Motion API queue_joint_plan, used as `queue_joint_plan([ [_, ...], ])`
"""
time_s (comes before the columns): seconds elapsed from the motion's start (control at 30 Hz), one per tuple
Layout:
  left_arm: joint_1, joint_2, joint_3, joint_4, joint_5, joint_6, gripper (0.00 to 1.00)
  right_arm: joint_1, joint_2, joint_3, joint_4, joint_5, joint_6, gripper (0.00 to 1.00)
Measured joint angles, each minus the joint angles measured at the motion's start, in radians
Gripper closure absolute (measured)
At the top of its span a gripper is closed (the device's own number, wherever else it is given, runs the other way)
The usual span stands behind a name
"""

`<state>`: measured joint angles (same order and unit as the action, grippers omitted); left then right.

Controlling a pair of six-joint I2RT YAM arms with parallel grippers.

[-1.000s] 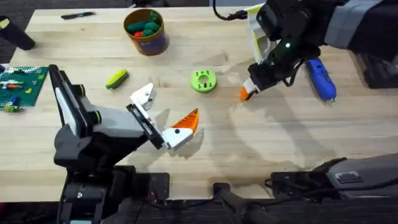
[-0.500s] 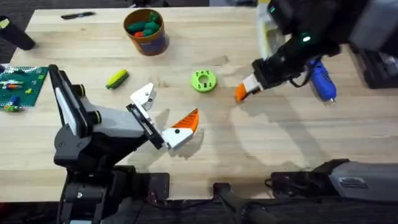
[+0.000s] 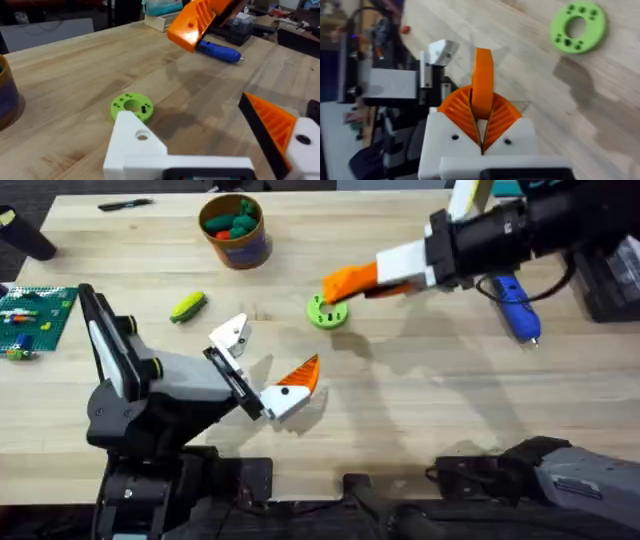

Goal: Pick up the gripper from the table and insert it into the empty holder that is missing its gripper. Then pick up a screw, insert it into the mounting hole, and use the screwdriver to tighten it. Finally, clean up the table by picking up the vegetable and placing it into the bucket.

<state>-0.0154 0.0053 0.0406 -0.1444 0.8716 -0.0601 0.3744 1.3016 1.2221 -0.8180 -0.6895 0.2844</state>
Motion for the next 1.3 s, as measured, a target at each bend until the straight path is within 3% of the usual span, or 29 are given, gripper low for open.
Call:
queue_joint_plan([
  [0.3, 0.0, 0.0, -0.001, -0.002, 0.059, 0.0, 0.112, 0.0, 0.095, 0.0, -0.043, -0.265, -0.115, 0.994],
  [0.67, 0.0, 0.0, -0.003, -0.012, 0.176, 0.001, 0.113, 0.0, 0.145, -0.005, -0.12, -0.355, -0.242, 0.994],
  [0.97, 0.0, 0.0, -0.003, -0.017, 0.215, 0.001, 0.112, 0.0, 0.183, -0.239, 0.105, -0.583, -0.284, 0.994],
  [1.3, 0.0, 0.0, -0.003, -0.019, 0.232, 0.001, 0.113, 0.037, 0.374, -0.251, 0.234, -0.749, -0.21, 0.994],
])
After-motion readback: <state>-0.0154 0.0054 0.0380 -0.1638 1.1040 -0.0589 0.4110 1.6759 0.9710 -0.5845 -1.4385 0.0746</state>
